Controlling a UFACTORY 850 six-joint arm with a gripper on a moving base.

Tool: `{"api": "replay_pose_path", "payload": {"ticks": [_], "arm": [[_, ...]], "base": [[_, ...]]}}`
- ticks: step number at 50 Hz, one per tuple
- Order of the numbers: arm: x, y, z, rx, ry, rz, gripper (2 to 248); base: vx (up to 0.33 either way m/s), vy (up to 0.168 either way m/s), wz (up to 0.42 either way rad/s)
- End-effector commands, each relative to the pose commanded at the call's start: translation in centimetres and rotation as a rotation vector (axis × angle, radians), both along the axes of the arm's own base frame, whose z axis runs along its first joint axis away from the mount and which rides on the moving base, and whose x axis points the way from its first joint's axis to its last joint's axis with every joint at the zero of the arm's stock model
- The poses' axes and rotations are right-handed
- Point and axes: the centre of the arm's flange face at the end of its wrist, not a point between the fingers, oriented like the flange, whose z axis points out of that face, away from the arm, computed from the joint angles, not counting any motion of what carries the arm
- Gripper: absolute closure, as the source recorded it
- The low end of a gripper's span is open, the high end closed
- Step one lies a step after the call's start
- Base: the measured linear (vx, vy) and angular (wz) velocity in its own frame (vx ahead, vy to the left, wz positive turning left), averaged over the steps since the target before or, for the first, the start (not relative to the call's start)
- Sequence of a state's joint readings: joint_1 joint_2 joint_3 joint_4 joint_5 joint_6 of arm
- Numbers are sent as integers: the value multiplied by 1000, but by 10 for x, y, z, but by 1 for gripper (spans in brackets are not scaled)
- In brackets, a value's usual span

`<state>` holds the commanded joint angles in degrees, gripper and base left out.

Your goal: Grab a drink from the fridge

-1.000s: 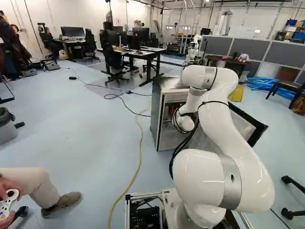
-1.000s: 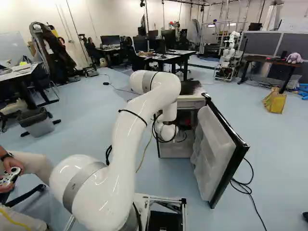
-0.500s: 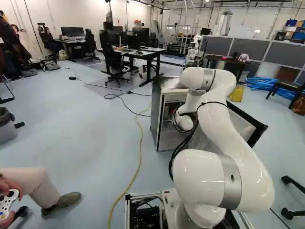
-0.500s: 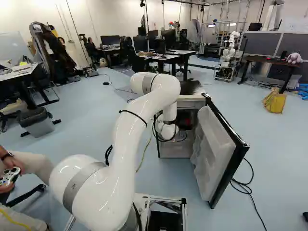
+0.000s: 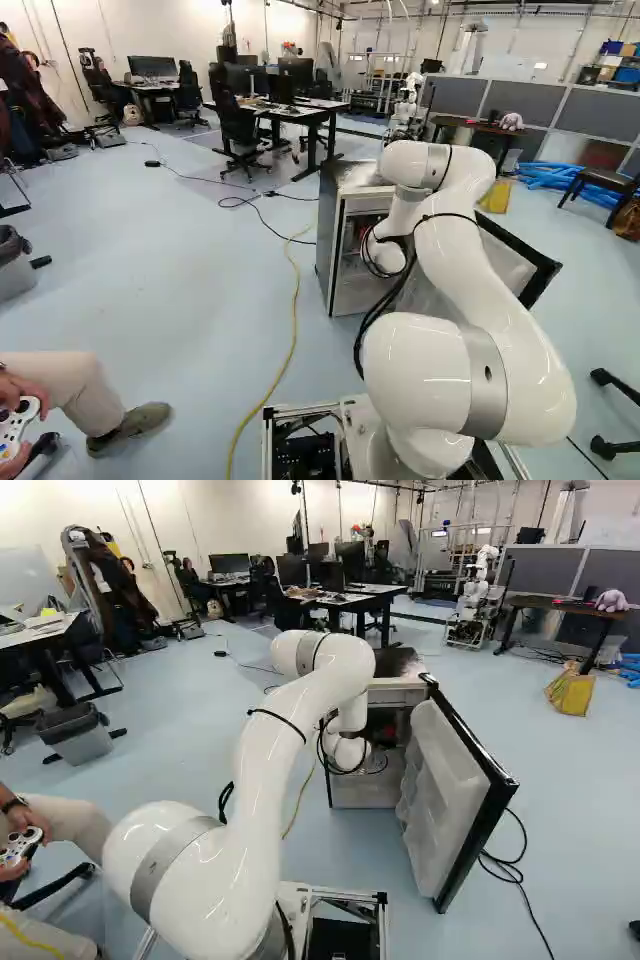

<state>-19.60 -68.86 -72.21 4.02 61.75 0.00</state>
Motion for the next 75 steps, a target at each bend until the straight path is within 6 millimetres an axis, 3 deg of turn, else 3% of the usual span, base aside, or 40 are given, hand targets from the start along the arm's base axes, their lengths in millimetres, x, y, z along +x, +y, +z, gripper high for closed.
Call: {"api": "replay_pose_path", "payload": {"ticks": [16, 17, 22, 23, 32, 33, 37, 38, 43, 44, 58, 59, 64, 65, 74, 75], "arm": [[0, 0, 0, 0, 0, 0, 55], [0, 0, 0, 0, 0, 0, 68], [0, 0, 0, 0, 0, 0, 68], [0, 0, 0, 0, 0, 0, 81], [0, 0, 0, 0, 0, 0, 92], [0, 0, 0, 0, 0, 0, 104], [0, 0, 0, 0, 0, 0, 104], [0, 0, 0, 0, 0, 0, 116], [0, 0, 0, 0, 0, 0, 116], [0, 0, 0, 0, 0, 0, 129], [2, 0, -1, -1, -3, 1, 152], [2, 0, -1, -1, -3, 1, 165], [2, 0, -1, -1, -2, 1, 165], [2, 0, -1, 0, -1, 1, 177], [1, 0, -3, 11, 24, -4, 189], [1, 0, -4, 13, 28, -5, 201]], "base": [[0, 0, 0], [0, 0, 0], [0, 0, 0], [0, 0, 0], [0, 0, 0], [0, 0, 0], [0, 0, 0], [0, 0, 0], [0, 0, 0], [0, 0, 0], [0, 0, 0], [0, 0, 0], [0, 0, 0], [0, 0, 0], [0, 0, 0], [0, 0, 0]]}}
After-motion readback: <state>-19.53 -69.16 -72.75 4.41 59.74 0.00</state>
